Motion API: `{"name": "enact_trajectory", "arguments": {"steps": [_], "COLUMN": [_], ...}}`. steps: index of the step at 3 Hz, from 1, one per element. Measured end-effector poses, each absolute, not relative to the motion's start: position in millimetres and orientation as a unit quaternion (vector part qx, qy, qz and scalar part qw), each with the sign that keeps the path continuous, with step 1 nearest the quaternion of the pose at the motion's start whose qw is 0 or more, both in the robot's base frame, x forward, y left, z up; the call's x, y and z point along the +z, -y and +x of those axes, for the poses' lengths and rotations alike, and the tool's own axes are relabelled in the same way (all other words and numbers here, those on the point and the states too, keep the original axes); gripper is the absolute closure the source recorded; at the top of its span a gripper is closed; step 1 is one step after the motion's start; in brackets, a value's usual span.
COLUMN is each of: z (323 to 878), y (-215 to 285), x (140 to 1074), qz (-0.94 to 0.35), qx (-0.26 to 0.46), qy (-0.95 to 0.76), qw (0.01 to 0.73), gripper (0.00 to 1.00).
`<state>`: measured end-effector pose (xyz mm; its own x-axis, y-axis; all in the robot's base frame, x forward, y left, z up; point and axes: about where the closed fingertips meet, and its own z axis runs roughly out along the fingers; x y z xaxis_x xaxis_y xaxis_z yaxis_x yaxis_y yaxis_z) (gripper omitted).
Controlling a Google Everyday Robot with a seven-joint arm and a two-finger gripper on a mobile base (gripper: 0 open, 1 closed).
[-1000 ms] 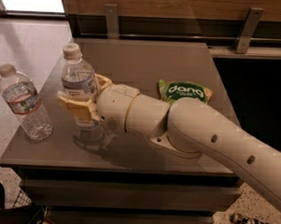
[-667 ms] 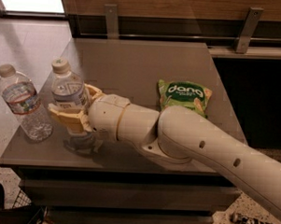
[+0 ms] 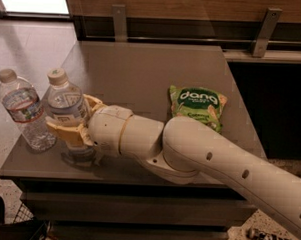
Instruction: Move blue plastic bottle near water bottle
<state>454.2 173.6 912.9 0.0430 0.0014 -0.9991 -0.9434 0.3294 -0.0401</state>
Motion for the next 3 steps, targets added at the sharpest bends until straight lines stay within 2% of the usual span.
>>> {"name": "enact_trajectory", "arguments": {"steps": [1, 2, 3], "z": [453.0, 452.2, 450.8], "y": [-175.3, -176.5, -178.4], "x": [913.4, 913.8, 914.4], "qz": [-0.419, -0.42, -0.422], "qx": [0.401, 0.402, 0.402], "qy": [-0.563, -0.562, -0.561], "qw": [0.589, 0.588, 0.588], "gripper": [0.41, 0.18, 0.0]}}
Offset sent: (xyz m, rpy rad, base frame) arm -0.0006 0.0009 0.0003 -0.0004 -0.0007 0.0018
